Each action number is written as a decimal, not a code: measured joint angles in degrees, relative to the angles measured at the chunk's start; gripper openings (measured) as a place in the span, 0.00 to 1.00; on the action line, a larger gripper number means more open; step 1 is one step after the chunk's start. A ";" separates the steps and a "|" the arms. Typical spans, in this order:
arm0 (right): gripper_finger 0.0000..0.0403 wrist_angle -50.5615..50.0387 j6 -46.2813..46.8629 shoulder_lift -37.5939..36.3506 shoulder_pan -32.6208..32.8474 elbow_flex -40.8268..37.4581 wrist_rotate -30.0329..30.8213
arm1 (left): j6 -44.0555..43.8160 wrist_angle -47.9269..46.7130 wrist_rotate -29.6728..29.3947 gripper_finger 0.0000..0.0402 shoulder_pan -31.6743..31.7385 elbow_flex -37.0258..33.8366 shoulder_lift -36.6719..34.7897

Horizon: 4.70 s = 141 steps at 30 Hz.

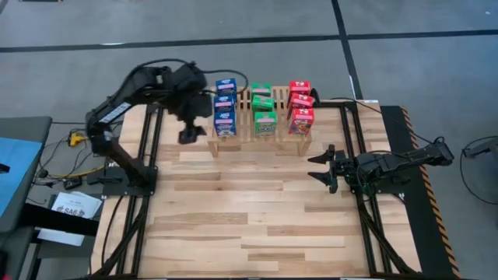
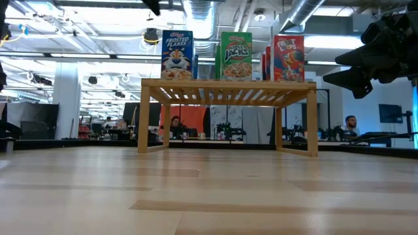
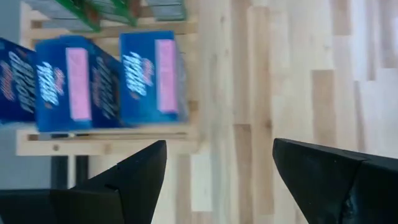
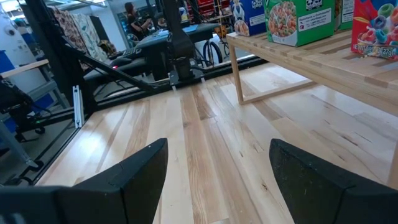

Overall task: Stack cereal on shelf
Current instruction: Return to Home Position

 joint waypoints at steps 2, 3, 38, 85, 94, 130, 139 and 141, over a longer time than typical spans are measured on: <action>0.76 0.00 0.00 0.00 0.01 0.00 0.00 | -0.60 0.83 1.38 0.71 -0.91 -2.75 -3.21; 0.76 0.00 0.00 0.02 0.01 0.00 0.00 | -0.81 1.65 1.93 0.71 -1.28 -4.69 -5.22; 0.76 0.00 0.00 0.02 -0.01 0.00 0.00 | -19.02 79.46 0.23 0.71 -12.57 -109.33 -75.20; 0.76 0.00 0.00 0.02 -0.01 -0.01 -0.02 | -10.95 88.52 -4.67 0.71 -12.61 -121.02 -82.66; 0.76 0.00 0.00 0.02 0.00 0.00 -0.02 | -11.02 88.50 -4.68 0.71 -12.61 -121.02 -82.66; 0.76 0.00 0.00 0.02 0.01 0.00 -0.02 | -11.02 88.46 -4.72 0.71 -12.61 -121.02 -82.66; 0.76 0.00 0.00 0.01 0.00 0.00 -0.01 | -11.02 88.46 -4.72 0.71 -12.61 -121.02 -82.66; 0.76 0.00 0.00 0.01 0.00 -0.01 -0.02 | -11.02 88.46 -4.72 0.71 -12.61 -121.02 -82.66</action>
